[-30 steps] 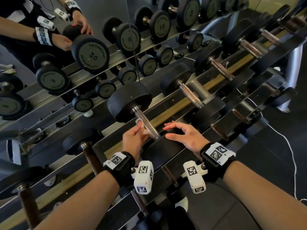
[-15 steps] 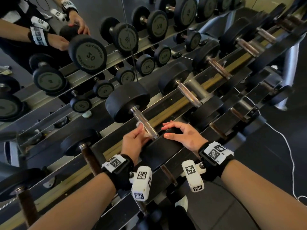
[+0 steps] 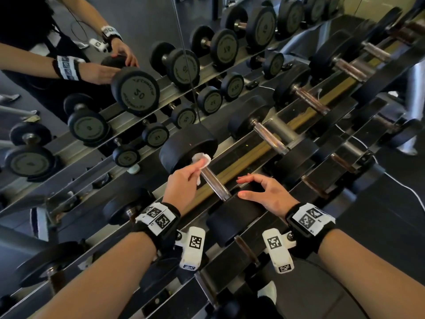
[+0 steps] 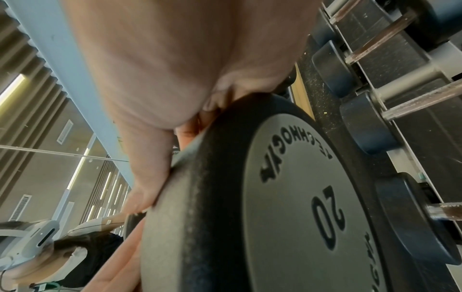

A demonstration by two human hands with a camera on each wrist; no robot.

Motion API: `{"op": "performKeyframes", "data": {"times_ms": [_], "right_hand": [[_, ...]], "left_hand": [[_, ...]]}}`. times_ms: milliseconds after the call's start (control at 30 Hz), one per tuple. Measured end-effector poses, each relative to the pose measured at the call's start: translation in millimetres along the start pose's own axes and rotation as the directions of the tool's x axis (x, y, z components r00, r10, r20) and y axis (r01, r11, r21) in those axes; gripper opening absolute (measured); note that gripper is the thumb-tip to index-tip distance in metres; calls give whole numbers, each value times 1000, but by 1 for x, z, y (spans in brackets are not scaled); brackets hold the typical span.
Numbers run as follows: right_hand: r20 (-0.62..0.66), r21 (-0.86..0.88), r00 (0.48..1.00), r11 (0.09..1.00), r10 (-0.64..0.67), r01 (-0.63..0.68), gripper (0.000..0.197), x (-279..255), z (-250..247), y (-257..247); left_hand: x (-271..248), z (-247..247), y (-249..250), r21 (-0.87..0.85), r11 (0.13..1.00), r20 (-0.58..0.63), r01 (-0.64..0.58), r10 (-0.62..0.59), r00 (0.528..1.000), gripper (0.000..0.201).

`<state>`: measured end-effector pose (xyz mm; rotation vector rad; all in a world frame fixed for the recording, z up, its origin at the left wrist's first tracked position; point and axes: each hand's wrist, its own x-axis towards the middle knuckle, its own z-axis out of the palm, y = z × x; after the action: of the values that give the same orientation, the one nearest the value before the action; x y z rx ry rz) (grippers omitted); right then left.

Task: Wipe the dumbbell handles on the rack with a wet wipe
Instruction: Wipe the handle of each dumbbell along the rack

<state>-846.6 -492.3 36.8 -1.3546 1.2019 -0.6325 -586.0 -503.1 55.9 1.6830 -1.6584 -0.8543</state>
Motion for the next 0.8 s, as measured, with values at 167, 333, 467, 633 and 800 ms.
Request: {"op": "performKeyframes", "data": {"times_ms": [167, 333, 467, 633, 800], "right_hand": [[-24, -36, 999, 999, -25, 25, 40, -2, 1, 0], [-9, -12, 1000, 1000, -27, 27, 36, -4, 2, -1], [-13, 6, 1000, 1000, -19, 19, 35, -5, 2, -3], [7, 53, 1000, 999, 0, 0, 39, -7, 2, -7], [11, 57, 1000, 998, 1, -2, 40, -7, 2, -8]], "left_hand": [[11, 5, -15, 271, 957, 215, -107, 49, 976, 42], [14, 2, -32, 522, 714, 465, -466, 220, 858, 63], [3, 9, -35, 586, 578, 616, -568, 137, 776, 78], [5, 5, -32, 530, 497, 709, -687, 185, 681, 90], [16, -8, -25, 602, 575, 627, -554, 89, 774, 82]]}}
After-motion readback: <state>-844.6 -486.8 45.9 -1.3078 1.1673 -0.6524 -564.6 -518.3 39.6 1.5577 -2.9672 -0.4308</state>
